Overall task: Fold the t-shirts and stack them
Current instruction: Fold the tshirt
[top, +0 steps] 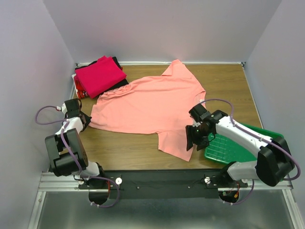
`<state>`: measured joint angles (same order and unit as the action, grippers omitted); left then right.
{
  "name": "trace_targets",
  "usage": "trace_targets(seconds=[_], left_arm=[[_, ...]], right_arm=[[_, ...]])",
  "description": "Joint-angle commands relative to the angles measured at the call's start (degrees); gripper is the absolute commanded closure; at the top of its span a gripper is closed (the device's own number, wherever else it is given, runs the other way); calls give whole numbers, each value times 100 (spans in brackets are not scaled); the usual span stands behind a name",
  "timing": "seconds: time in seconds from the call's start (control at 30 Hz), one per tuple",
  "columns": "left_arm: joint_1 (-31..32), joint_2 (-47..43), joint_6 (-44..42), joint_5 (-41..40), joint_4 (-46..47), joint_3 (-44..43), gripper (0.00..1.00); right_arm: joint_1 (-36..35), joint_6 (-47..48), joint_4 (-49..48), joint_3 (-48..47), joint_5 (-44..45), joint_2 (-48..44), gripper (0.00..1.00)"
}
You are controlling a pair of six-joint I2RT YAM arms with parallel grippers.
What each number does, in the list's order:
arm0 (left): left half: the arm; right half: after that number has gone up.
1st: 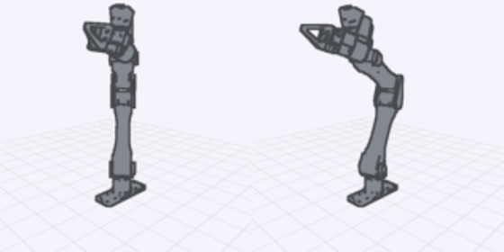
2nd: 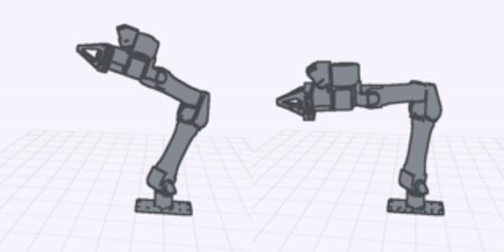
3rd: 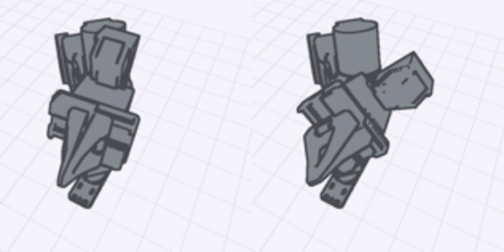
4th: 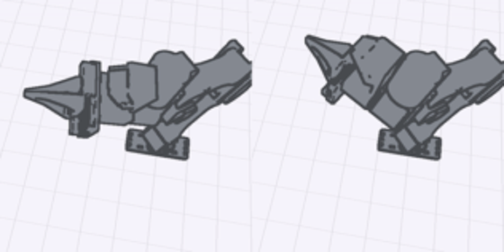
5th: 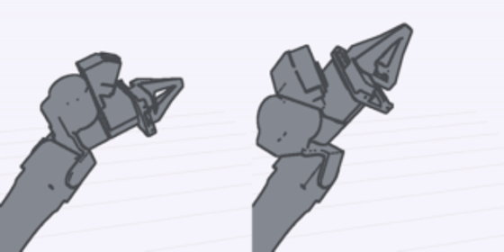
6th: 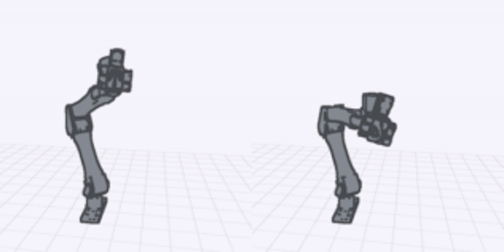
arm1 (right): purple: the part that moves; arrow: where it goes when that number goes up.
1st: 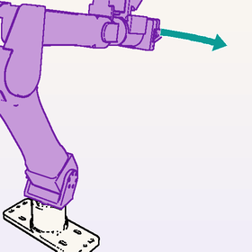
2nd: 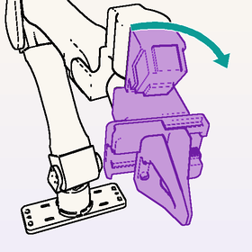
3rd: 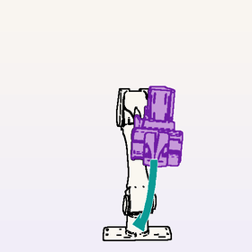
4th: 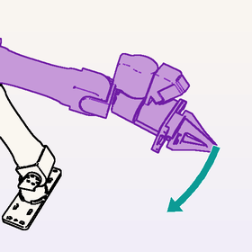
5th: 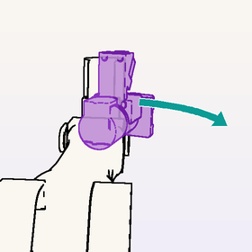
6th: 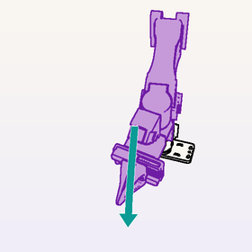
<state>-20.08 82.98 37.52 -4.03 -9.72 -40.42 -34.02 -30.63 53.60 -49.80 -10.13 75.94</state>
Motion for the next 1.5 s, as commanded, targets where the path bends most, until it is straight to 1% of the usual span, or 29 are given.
trace_targets(seconds=[0.0,0.17,0.37,0.5,0.57,0.77,0.83,0.93,0.97,1.0,1.03,1.07,1.2,1.3,1.33,1.47], left_arm=[[-40,-176,-78,122,31,122,100],[-40,-308,-95,183,-92,96,100],[-32,-335,-201,254,-188,61,100],[-32,-432,-218,236,-197,131,100],[-40,-484,-210,245,-224,166,100],[-32,-537,-210,254,-259,193,100],[-40,-546,-210,254,-276,175,100],[-40,-564,-210,245,-312,166,100],[-32,-598,-210,245,-329,166,100],[-32,-616,-210,236,-373,166,100],[-32,-660,-192,193,-391,175,100],[-40,-678,-183,175,-469,184,100],[-49,-827,-35,25,-811,202,100],[-67,-1099,158,139,-988,342,100],[-75,-1265,220,183,-1102,394,100],[-75,-1767,510,245,-1383,492,100]], right_arm=[[-61,-206,80,277,-191,-124,39],[-245,-513,-437,751,-428,-123,44],[-438,-830,-1052,1165,-507,-88,48],[-570,-1014,-1361,1297,-385,-62,50],[-588,-1137,-1553,1403,-183,-53,52],[-597,-1182,-1713,1482,99,96,56],[-597,-1199,-1722,1508,143,149,60],[-606,-1217,-1713,1579,91,149,73],[-606,-1243,-1696,1596,55,132,78],[-606,-1278,-1669,1622,38,79,91],[-606,-1305,-1626,1640,3,26,96],[-606,-1366,-1477,1640,-15,-26,100],[-623,-1472,-721,1412,2,-377,100],[-632,-1498,-27,1035,107,-685,100],[-632,-1437,253,842,134,-756,100],[-632,-1349,808,446,82,-791,100]])
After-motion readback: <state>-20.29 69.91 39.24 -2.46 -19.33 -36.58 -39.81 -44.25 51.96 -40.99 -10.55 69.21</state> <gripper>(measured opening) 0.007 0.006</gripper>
